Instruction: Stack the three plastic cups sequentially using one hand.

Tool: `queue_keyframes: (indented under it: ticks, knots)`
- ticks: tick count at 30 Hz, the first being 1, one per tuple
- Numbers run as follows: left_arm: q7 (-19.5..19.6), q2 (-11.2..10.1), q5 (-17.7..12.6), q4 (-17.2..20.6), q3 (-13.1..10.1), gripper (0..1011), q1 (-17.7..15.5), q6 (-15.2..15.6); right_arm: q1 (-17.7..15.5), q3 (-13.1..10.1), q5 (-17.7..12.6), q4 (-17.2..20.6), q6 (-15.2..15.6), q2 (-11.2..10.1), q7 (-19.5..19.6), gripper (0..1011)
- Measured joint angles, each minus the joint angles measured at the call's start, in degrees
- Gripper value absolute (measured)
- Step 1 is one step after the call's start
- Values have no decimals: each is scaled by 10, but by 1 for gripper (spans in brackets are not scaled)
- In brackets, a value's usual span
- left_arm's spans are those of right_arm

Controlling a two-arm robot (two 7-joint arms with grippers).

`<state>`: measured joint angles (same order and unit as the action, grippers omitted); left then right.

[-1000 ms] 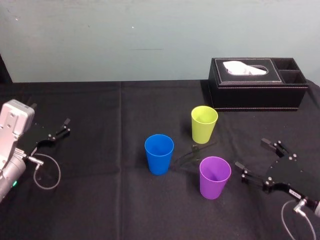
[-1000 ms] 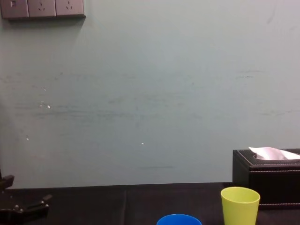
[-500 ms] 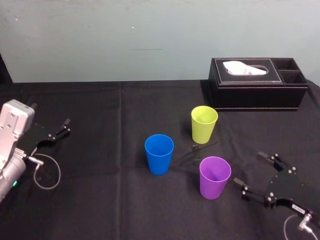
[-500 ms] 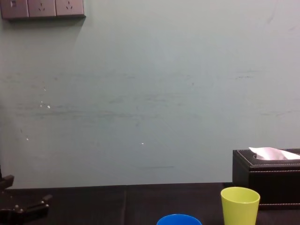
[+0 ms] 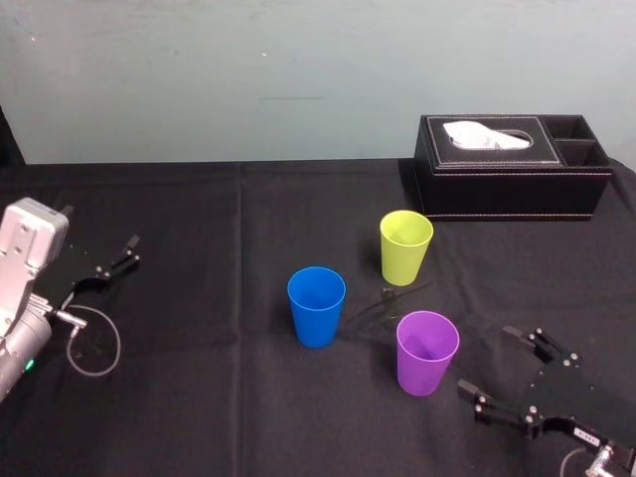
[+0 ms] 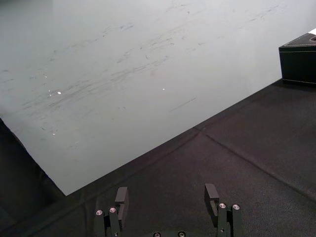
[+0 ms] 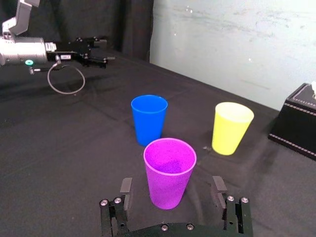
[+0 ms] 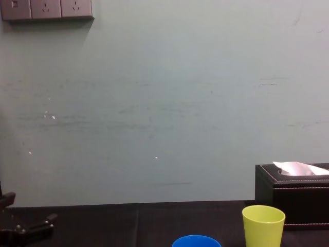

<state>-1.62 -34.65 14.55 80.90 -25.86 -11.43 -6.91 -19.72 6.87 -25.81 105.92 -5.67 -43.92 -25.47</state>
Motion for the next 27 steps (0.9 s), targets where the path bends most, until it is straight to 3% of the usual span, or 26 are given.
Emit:
queue_keyframes:
  ticks: [27]
  knots:
    - [0,0,0,0,0,1010,0,0,16,18,32,-34,24,41,-21,1002]
